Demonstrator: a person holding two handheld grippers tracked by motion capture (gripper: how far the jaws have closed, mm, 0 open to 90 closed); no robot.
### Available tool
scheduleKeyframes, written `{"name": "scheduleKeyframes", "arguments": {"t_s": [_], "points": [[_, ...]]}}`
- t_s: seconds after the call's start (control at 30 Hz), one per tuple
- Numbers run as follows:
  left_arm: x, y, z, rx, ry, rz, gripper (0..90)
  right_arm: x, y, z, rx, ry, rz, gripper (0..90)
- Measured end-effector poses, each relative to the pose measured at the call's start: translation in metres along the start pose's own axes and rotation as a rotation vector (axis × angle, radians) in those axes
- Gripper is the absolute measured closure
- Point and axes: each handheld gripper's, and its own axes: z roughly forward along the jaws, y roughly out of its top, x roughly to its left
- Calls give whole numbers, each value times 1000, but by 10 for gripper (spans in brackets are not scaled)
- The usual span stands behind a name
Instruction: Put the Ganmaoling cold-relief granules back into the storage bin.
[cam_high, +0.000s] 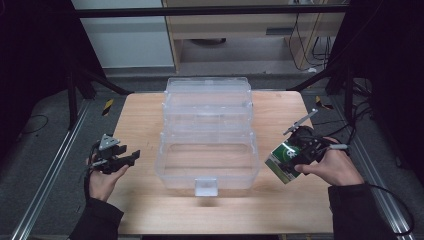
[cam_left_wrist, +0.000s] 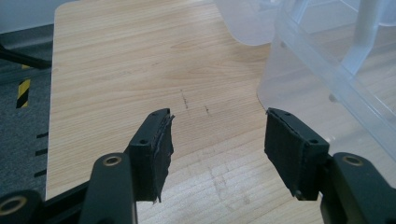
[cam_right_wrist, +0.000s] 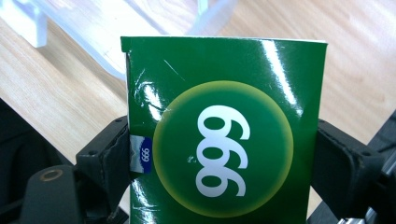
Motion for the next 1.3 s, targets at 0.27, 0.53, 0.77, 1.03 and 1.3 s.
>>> {"name": "scheduleKeyframes", "arguments": {"t_s": [0.27, 0.53, 0.77, 1.03, 1.3], "points": [[0, 0, 1, 3, -3, 2, 406, 3, 25, -5, -27, 33, -115, 172], [0, 0, 1, 4, -2, 4, 406, 9, 48, -4, -27, 54, -181, 172], [0, 0, 1, 3, -3, 3, 406, 13, 64, -2, -47, 78, -254, 173], [-2, 0, 3, 9, -5, 5, 405, 16, 76, 3, -44, 116, -336, 172], [-1, -1, 4, 13, -4, 8, 405, 24, 87, 18, -23, 173, -424, 172]]}}
